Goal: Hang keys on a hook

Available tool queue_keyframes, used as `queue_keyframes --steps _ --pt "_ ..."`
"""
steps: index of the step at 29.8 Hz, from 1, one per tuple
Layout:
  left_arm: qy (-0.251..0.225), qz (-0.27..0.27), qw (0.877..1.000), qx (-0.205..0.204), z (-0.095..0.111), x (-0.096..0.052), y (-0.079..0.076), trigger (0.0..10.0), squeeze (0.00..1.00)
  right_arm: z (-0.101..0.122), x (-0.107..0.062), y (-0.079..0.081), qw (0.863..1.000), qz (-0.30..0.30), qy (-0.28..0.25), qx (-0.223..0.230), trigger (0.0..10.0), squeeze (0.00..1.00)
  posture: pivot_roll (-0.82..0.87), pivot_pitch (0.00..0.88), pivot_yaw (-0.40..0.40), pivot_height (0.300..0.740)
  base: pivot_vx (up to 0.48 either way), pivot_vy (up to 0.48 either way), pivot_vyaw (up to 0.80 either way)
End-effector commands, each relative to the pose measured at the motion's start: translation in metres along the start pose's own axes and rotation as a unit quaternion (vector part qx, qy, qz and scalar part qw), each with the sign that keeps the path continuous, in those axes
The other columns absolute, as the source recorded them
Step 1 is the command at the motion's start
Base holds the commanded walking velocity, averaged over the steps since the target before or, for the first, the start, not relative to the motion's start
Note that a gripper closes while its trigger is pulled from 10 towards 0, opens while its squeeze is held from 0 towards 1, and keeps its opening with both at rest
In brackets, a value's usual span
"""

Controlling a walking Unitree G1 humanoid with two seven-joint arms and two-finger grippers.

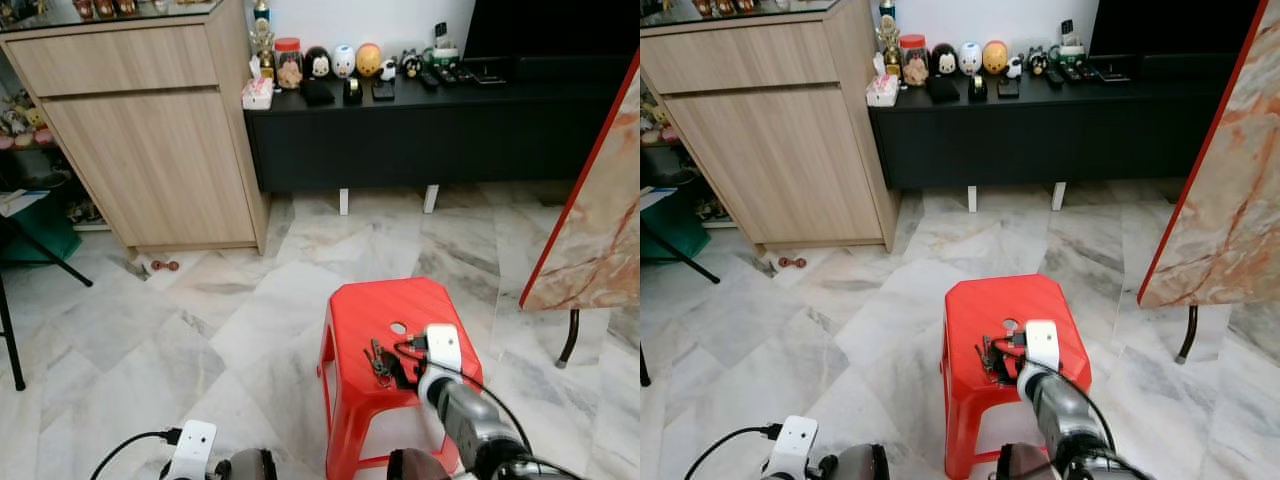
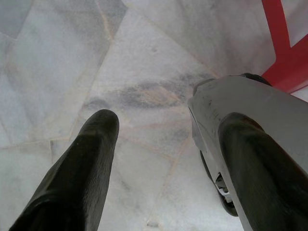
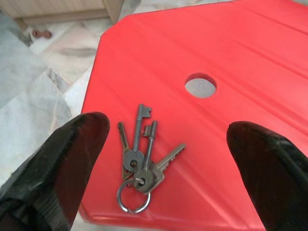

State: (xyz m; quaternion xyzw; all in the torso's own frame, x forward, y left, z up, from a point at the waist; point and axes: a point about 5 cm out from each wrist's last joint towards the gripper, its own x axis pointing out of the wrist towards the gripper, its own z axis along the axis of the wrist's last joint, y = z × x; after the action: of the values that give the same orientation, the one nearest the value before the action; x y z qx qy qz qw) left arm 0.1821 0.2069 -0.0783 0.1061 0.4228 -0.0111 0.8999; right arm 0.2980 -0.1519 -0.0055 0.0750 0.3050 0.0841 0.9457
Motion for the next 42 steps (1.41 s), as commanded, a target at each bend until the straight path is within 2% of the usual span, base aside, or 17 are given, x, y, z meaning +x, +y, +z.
queue_keyframes --steps 1,10,13,17,21,24,25,30,33,37,42 --pt "0.082 -0.030 0.996 0.006 -0.043 -0.011 -0.016 10.0 0.00 -0.001 0.000 0.000 1.000 -0.003 0.014 -0.005 10.0 0.00 0.03 0.059 -0.049 0.598 0.000 0.000 0.00" --pt "0.093 -0.035 0.995 0.002 -0.058 -0.018 -0.021 10.0 0.00 0.015 0.003 -0.001 1.000 -0.005 0.011 -0.014 10.0 0.00 0.03 0.121 -0.068 0.598 0.000 0.000 0.00" --pt "0.099 -0.038 0.994 -0.003 -0.068 -0.023 -0.026 10.0 0.00 0.021 0.005 0.005 0.997 0.017 0.013 -0.068 10.0 0.00 0.03 0.153 -0.084 0.598 0.000 0.000 0.00" --pt "0.095 -0.036 0.995 -0.012 -0.073 -0.026 -0.030 10.0 0.00 0.021 0.006 0.012 0.995 0.040 0.028 -0.091 10.0 0.00 0.05 0.202 -0.106 0.598 0.000 0.000 0.00" --pt "0.093 -0.035 0.995 -0.015 -0.078 -0.029 -0.031 10.0 0.00 0.022 0.007 0.011 0.993 0.041 0.034 -0.103 10.0 0.00 0.05 0.225 -0.112 0.598 0.000 0.000 0.00" --pt "0.087 -0.030 0.996 -0.019 -0.078 -0.030 -0.030 10.0 0.00 0.024 0.007 0.009 0.994 0.033 0.027 -0.103 10.0 0.00 0.05 0.228 -0.114 0.598 0.000 0.000 0.00" --pt "0.082 -0.027 0.996 -0.022 -0.077 -0.030 -0.029 10.0 0.00 0.024 0.006 0.010 0.995 0.035 0.021 -0.087 10.0 0.00 0.06 0.224 -0.113 0.598 0.000 0.000 0.00" --pt "0.079 -0.025 0.996 -0.023 -0.077 -0.030 -0.027 10.0 0.00 0.011 0.005 0.011 0.996 0.041 0.039 -0.074 10.0 0.00 0.05 0.212 -0.110 0.598 0.000 0.000 0.00" --pt "0.073 -0.025 0.997 -0.021 -0.074 -0.029 -0.028 10.0 0.00 0.008 0.004 0.010 0.994 0.047 0.049 -0.088 10.0 0.00 0.06 0.209 -0.114 0.598 0.000 0.000 0.00" --pt "0.065 -0.024 0.997 -0.024 -0.073 -0.029 -0.029 10.0 0.00 0.008 0.005 0.016 0.983 0.073 0.074 -0.154 10.0 0.00 0.07 0.220 -0.119 0.598 0.000 0.000 0.00" --pt "0.062 -0.025 0.997 -0.026 -0.074 -0.031 -0.031 10.0 0.00 0.011 0.007 0.022 0.983 0.078 0.082 -0.147 10.0 0.00 0.06 0.241 -0.126 0.598 0.000 0.000 0.00"
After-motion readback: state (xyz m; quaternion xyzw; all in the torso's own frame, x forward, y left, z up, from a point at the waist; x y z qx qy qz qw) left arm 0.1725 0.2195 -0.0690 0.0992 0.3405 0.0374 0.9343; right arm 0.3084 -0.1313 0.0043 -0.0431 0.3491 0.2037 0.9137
